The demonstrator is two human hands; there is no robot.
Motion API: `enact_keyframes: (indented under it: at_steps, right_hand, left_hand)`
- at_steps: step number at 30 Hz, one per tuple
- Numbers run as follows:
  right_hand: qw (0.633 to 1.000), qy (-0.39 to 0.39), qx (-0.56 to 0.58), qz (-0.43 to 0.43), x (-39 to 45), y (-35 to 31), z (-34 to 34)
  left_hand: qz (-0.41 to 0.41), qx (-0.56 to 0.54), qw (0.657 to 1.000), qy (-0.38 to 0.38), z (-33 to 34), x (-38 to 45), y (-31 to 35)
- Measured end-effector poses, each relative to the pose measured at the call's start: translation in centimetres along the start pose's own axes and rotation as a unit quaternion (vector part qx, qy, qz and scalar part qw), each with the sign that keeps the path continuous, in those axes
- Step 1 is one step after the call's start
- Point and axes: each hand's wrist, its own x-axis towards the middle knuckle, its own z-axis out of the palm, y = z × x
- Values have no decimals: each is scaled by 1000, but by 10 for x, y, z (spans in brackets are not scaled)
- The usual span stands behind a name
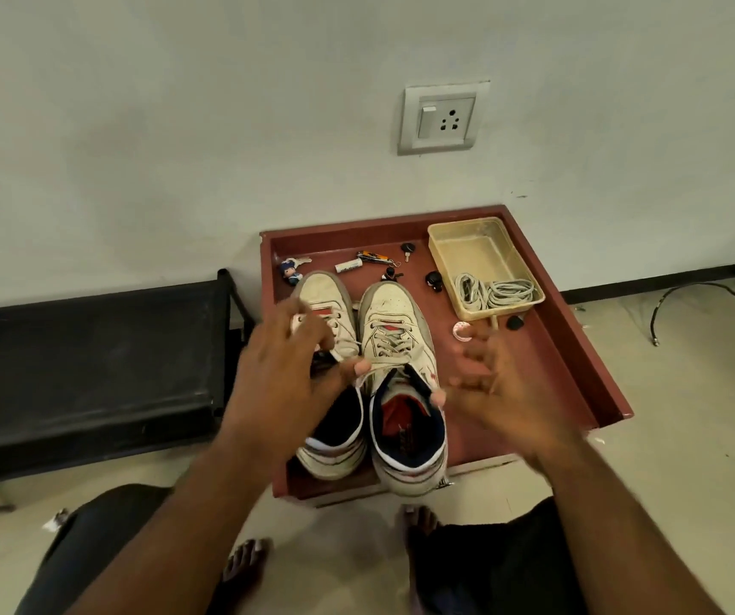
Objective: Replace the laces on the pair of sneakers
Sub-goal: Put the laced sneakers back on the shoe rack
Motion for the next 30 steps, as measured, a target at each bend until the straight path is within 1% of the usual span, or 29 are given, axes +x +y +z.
enact_keyframes:
  at_steps: [1,2,3,4,5,6,7,9,11,16,20,23,25,27,30]
  right_hand:
    - [998,-41,-53,-14,-17,1,9]
    - [990,-79,-114,-28,-29,6,20]
    - [977,-101,-180,-43,-36,14,30]
    - [963,-101,-243,-61,-42,20,41]
    - [952,-82,-285,-78,-41,27,49]
    - [946,-44,-308,-91,-39,31,56]
    - [944,-10,-317,-94,-37,31,62]
    - [946,26,-308,-99,-36,30,70]
    - [950,43,-289,-112,-40,29,74]
    - [949,97,-256,-157,-54,16,79]
    - [938,125,-247,-209,-81,-9,82]
    - [919,144,-246,-272,-93,-56,86]
    - [898,162,-249,-324,-97,-101,93]
    - [888,173,-225,-362,-99,-150,107]
    - [872,186,-207,-403,-108,-214,138]
  left_hand:
    - [-19,-3,1000,4,1,-19,0]
    - [-37,10,999,-15,6,-36,-2]
    - [-62,21,997,-48,12,-49,-5]
    - [-89,20,992,-84,19,-60,-7]
    - [-112,6,987,-114,28,-65,-11]
    - [-128,-17,983,-129,35,-68,-12]
    - [-136,-46,982,-123,44,-67,-14]
    - [-134,-110,983,-58,59,-67,-15]
    - [-129,-140,982,5,65,-69,-14]
    - [-116,-170,976,74,50,-79,-1]
    - [-60,-151,979,123,17,-91,14]
    - [-24,-162,971,175,-32,-94,28]
    - [15,-182,961,209,-79,-96,35]
    - [62,-188,950,241,-132,-99,37]
    - [95,-182,937,283,-201,-106,34]
